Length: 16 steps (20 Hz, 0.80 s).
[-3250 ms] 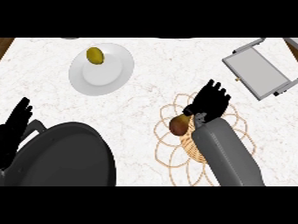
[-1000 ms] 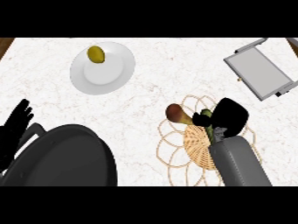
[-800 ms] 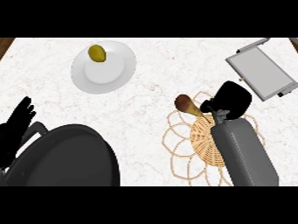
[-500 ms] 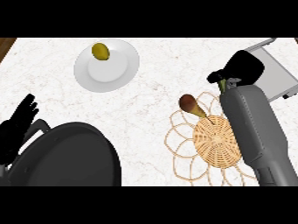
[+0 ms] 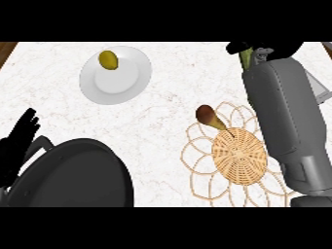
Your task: Pick the squash from the placemat and place it in the tiered shelf
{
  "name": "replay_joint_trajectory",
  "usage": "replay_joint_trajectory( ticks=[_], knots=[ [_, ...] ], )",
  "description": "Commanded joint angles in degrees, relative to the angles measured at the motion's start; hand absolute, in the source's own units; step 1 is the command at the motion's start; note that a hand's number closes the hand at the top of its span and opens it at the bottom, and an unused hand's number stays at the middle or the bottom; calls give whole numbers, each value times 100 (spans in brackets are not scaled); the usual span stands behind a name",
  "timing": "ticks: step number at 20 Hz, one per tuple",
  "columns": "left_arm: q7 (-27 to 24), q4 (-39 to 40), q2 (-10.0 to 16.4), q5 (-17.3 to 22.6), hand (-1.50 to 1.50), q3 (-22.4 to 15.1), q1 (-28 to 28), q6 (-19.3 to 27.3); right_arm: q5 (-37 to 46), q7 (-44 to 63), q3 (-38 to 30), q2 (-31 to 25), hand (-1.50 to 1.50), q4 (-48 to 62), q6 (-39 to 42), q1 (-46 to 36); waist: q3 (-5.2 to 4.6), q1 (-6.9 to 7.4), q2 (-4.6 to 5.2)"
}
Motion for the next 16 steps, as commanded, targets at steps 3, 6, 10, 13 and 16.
replay_joint_trajectory(
  ticks=[3, 6, 10, 13, 16],
  knots=[
    [-102, 248, 22, 84, 0, 116, 83, -181, 68, 763, -195, 81, 150, -902, -175, -511, -42, -69, -2],
    [-8, 211, -43, -40, 0, 69, -76, -56, 329, 939, -97, 203, 150, -1270, -208, -591, -40, -78, 6],
    [-88, 116, -134, -15, 0, 69, 192, -130, 443, 942, -255, -205, 150, -1503, 387, -1020, -40, -57, 3],
    [361, 286, 220, 149, 0, 353, -349, -277, 752, 1044, -6, -2, 150, -1945, 367, -843, -40, -115, 3],
    [-114, 192, -95, -93, 0, 143, 132, -184, 938, 934, -296, -402, 150, -1325, 386, -1313, -42, -17, 24]
  ],
)
